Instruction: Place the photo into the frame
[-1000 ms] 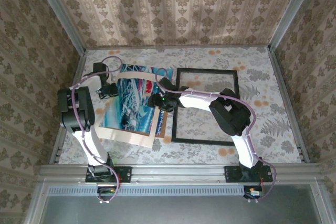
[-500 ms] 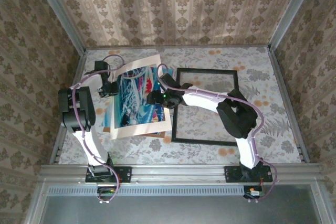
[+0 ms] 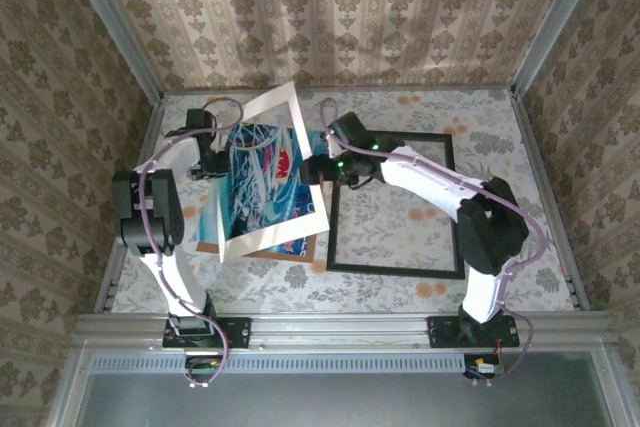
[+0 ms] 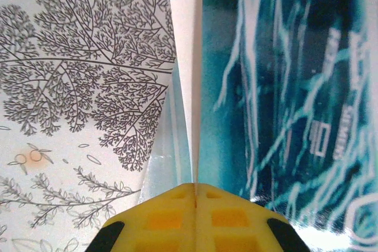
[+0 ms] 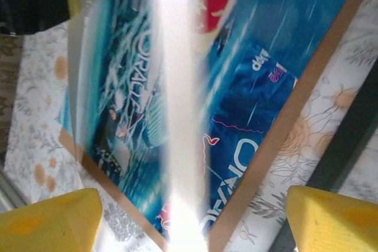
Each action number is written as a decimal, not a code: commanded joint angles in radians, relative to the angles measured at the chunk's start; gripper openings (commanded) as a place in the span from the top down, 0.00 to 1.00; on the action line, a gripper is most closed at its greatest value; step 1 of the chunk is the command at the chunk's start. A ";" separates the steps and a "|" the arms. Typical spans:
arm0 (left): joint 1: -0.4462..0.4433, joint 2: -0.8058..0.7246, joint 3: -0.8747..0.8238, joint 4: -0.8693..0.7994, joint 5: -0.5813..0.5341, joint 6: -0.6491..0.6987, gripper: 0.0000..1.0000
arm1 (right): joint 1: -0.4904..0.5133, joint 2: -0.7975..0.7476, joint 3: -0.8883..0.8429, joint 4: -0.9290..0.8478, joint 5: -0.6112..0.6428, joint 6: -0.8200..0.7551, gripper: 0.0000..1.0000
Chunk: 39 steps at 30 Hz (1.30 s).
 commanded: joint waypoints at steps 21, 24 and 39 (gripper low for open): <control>-0.177 -0.065 0.078 -0.086 -0.086 -0.002 1.00 | -0.123 -0.154 0.062 0.079 -0.243 0.039 0.11; -0.196 -0.046 0.103 -0.111 -0.115 0.003 1.00 | -0.122 -0.156 0.068 0.078 -0.243 0.059 0.12; -0.275 0.062 0.195 -0.221 -0.334 0.035 1.00 | -0.102 -0.218 0.051 0.124 -0.252 0.137 0.12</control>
